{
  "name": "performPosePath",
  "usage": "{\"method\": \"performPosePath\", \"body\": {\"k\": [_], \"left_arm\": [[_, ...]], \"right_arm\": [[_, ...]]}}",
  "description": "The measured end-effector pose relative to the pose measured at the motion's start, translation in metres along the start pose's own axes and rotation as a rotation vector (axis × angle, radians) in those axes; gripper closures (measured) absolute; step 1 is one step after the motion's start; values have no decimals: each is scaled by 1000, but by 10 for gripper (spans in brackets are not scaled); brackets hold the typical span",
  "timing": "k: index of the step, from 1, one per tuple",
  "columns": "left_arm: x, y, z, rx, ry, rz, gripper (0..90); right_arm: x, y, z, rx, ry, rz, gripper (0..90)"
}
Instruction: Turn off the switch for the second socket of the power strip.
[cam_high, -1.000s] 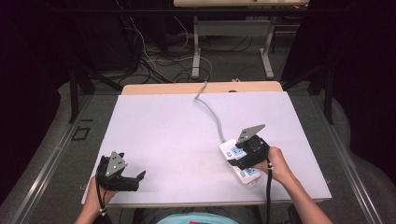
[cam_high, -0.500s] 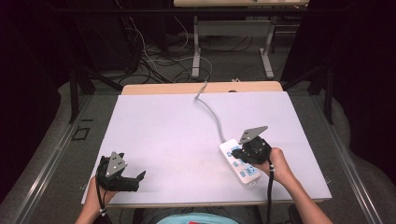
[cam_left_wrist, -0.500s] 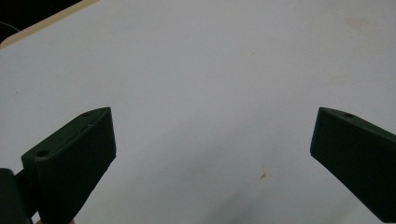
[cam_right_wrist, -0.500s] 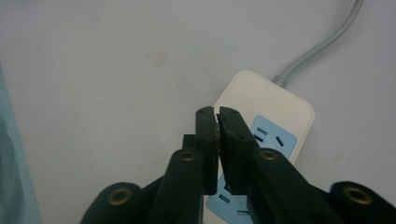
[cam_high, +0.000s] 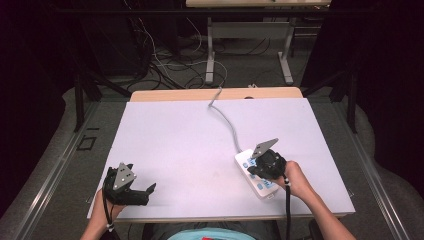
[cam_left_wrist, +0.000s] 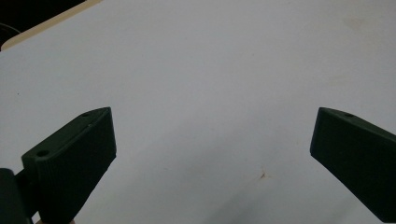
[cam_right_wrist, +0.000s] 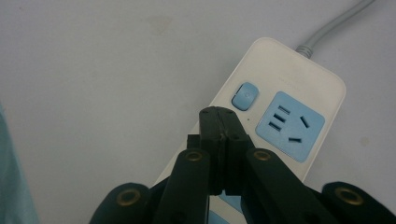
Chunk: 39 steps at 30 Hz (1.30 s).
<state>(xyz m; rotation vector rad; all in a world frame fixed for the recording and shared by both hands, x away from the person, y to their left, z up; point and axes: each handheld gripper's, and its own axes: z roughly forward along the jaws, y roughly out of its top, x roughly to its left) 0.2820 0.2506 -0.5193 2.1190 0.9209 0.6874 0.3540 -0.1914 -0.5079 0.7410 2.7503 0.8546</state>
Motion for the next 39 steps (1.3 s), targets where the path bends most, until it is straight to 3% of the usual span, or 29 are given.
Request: {"method": "performPosePath", "body": {"k": [9,16,19,20,25,28,39], "left_arm": [[0,0,1,8,-12,-7,4],[0,0,0,9,-7,-1,4],[0,0,1,9,0,4,4],[-1,0,1,10,-10,-11,4],[1,0,0,14,1,10,4],[-1,0,1,6,-6,-8,4],[-1,0,1,12,-7,-5,4]], "right_arm": [[-1,-2,5,28,-22,-7,900],[-3,-5,6,3,-31,27,900],[-2,-5,5,12,-26,23,900],[-1,-5,5,15,-26,25,900],[0,-6,6,3,-44,22,900],[1,-6,7,-1,-53,16,900],[3,-5,6,8,-73,19,900]]}}
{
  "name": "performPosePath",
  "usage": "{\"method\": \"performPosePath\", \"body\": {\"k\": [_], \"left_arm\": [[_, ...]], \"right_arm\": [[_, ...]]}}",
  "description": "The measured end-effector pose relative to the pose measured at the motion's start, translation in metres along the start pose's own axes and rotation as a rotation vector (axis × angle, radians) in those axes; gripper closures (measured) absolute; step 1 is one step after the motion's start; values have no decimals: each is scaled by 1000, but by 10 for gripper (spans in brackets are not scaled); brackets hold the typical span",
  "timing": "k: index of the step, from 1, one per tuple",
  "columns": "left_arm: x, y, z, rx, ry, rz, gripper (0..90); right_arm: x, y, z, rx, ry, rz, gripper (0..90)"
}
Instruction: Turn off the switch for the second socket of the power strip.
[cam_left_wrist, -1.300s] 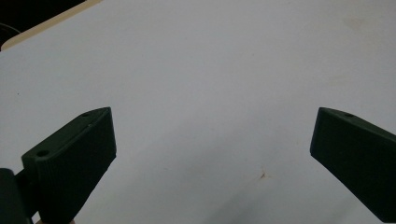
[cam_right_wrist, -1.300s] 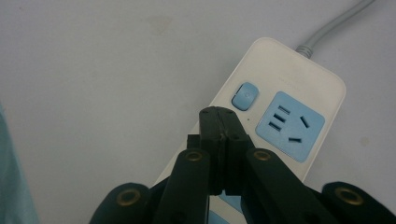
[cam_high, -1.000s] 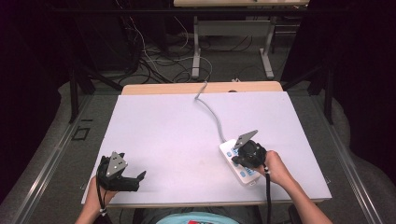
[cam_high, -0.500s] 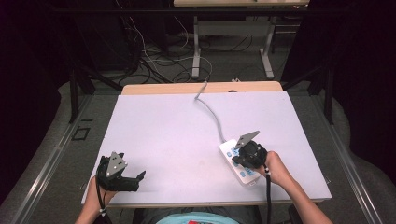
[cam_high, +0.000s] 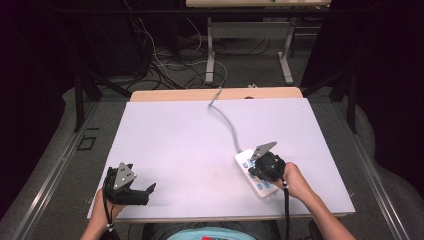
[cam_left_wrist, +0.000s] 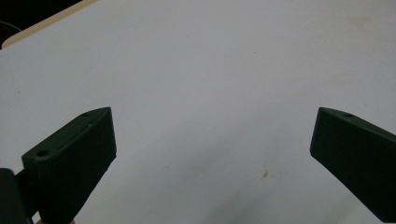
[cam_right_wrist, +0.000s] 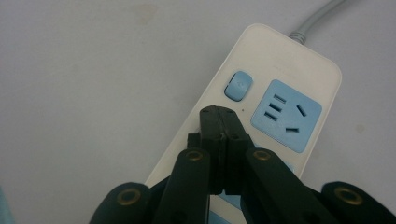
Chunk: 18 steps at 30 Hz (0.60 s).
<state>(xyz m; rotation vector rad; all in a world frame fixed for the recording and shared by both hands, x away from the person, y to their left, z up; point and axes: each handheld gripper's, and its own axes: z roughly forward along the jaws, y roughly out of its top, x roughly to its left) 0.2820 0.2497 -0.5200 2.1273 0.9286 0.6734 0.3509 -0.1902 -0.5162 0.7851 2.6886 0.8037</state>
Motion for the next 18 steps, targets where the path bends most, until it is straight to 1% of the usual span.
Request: {"method": "performPosePath", "body": {"k": [2,4,6,7,8,12,13,17,18], "left_arm": [[0,0,0,-1,4,5,4],[1,0,-1,-1,5,5,4],[1,0,0,1,5,6,4],[1,0,0,2,8,8,4],[0,0,0,-2,7,0,4],[0,0,0,0,4,2,4],[0,0,0,-1,6,3,4],[0,0,1,-6,7,-3,4],[0,0,0,-3,11,5,4]], "right_arm": [[0,0,0,1,5,-16,900],[0,0,0,-1,-2,-15,900],[2,-1,0,2,1,-2,900],[1,0,0,-2,-2,-11,900],[2,-1,-1,1,-4,-4,900],[1,-1,0,0,-1,-3,900],[2,-1,1,-6,-5,6,900],[2,0,1,1,2,8,900],[1,0,2,-2,6,-2,900]]}}
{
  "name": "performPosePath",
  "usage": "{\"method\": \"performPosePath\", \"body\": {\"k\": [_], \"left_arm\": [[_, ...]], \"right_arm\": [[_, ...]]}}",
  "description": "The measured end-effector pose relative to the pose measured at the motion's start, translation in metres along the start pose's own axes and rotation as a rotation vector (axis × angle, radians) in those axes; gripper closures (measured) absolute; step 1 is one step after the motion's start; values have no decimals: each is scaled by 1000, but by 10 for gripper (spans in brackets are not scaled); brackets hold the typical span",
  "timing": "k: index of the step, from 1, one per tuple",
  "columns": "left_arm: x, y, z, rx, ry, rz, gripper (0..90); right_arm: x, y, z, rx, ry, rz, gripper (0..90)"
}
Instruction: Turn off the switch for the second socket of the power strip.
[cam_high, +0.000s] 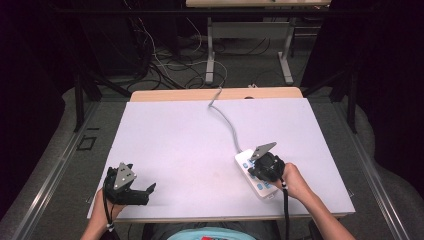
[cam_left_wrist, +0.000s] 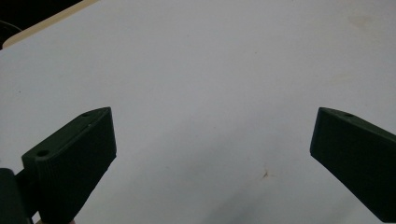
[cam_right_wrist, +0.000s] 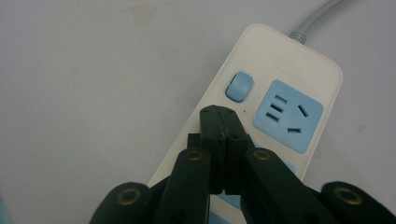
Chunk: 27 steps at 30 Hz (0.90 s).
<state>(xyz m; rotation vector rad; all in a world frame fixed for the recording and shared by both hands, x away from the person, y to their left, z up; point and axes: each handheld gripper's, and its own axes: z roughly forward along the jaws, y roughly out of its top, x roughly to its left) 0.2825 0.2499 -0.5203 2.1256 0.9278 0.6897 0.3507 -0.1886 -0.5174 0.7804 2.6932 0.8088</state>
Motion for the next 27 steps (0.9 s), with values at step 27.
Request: {"method": "performPosePath", "body": {"k": [27], "left_arm": [[1,0,0,17,5,14,4]], "right_arm": [[0,1,2,-4,5,32,900]]}}
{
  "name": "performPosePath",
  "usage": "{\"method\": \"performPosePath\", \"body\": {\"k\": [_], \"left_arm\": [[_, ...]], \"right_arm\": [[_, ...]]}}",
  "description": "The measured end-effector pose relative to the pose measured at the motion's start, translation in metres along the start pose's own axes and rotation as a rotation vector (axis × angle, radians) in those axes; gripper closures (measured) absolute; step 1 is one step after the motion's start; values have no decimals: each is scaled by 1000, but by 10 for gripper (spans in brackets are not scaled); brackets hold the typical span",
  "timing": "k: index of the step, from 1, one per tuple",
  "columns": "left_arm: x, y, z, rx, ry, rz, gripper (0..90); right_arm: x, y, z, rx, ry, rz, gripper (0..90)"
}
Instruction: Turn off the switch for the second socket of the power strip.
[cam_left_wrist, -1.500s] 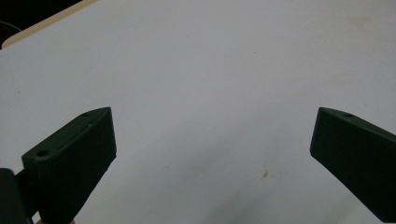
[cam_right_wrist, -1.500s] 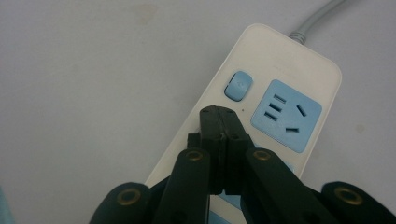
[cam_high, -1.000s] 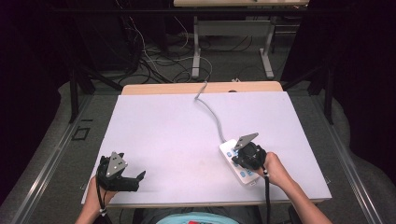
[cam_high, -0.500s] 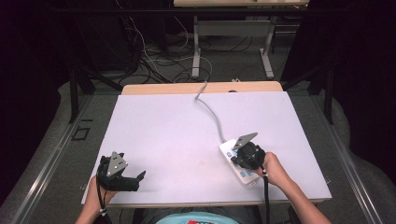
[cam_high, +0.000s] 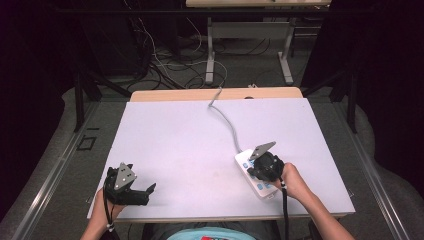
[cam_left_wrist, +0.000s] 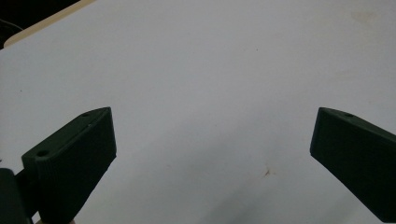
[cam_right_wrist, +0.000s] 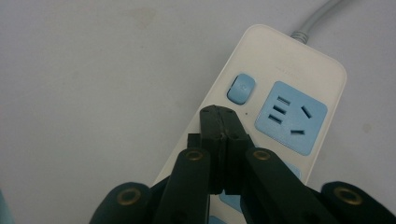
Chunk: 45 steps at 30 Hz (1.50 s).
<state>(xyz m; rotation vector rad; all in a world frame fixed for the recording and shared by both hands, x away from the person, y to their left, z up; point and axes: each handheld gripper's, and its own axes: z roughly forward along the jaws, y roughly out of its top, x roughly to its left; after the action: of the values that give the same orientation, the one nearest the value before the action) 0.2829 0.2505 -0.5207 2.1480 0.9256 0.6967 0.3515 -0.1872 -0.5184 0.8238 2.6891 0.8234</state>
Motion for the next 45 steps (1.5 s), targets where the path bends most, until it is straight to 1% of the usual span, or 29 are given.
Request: {"method": "performPosePath", "body": {"k": [1,2,3,4,6,7,8,9,10,11,12,13,14,15,16,17,18,19,23,25,27,29,31,35,40,41,45], "left_arm": [[0,0,0,3,1,1,4],[-2,0,0,-2,-8,-12,4],[-2,0,0,-4,-9,-12,4],[-2,0,0,-11,3,-6,4],[-3,0,-1,-10,-3,-5,4],[-3,0,-1,-10,-2,-7,4],[-1,0,-1,-8,-5,0,4],[-2,0,0,-5,-9,-14,4],[-1,0,1,-5,-1,-2,4],[-1,0,2,-6,-13,-13,4],[-1,0,2,-3,-10,-9,4],[-2,1,2,-6,-5,-5,4],[-2,1,1,-5,-12,-4,4],[-2,1,0,-6,2,8,4],[-3,0,0,-12,-3,-6,4],[-2,0,-1,-6,-3,-1,4],[-2,0,-1,-11,-2,-8,4],[-2,0,-1,-11,-2,-9,4],[-2,1,-1,-1,-3,3,4],[-2,1,0,-5,2,12,4],[-1,1,0,-1,-3,8,4],[-2,0,0,-5,-11,-8,4],[-2,0,0,-2,-4,4,4],[-2,1,0,-5,-6,-1,4],[-3,1,0,-6,-9,-2,4],[-2,1,0,-7,-5,4,4],[-3,1,0,-9,-7,4,4]], "right_arm": [[0,0,0,1,-6,3,900],[0,0,0,1,-1,1,900],[0,0,0,-2,-4,-2,900],[1,0,0,0,-2,1,900],[0,0,-1,6,0,-1,900],[1,0,-1,-2,-10,-4,900],[0,-1,0,-2,-4,-1,900],[-1,-1,-1,3,7,1,900],[-1,-1,0,-4,3,9,900],[-2,-1,-1,1,17,11,900],[-2,-1,-1,-2,15,10,900],[-1,-1,0,-9,-2,7,900],[-1,-1,0,-13,-8,4,900],[0,-1,-1,-5,-3,4,900],[-1,-1,-1,-6,0,-3,900],[0,-1,-1,-4,-2,-9,900],[1,-2,-1,-10,-8,-7,900],[1,-1,-1,-4,-6,-10,900],[2,-2,-1,-9,-15,-12,900],[2,-2,-1,-11,-13,-13,900],[2,-2,-1,-13,-12,-15,900],[2,-2,-1,-13,-12,-15,900],[2,-2,-1,-11,-11,-15,900],[2,-3,-1,-13,-16,-26,900],[2,-3,-1,-18,-22,-23,900],[2,-3,-2,-15,-20,-19,900],[2,-4,-2,-15,-15,-21,900]]}}
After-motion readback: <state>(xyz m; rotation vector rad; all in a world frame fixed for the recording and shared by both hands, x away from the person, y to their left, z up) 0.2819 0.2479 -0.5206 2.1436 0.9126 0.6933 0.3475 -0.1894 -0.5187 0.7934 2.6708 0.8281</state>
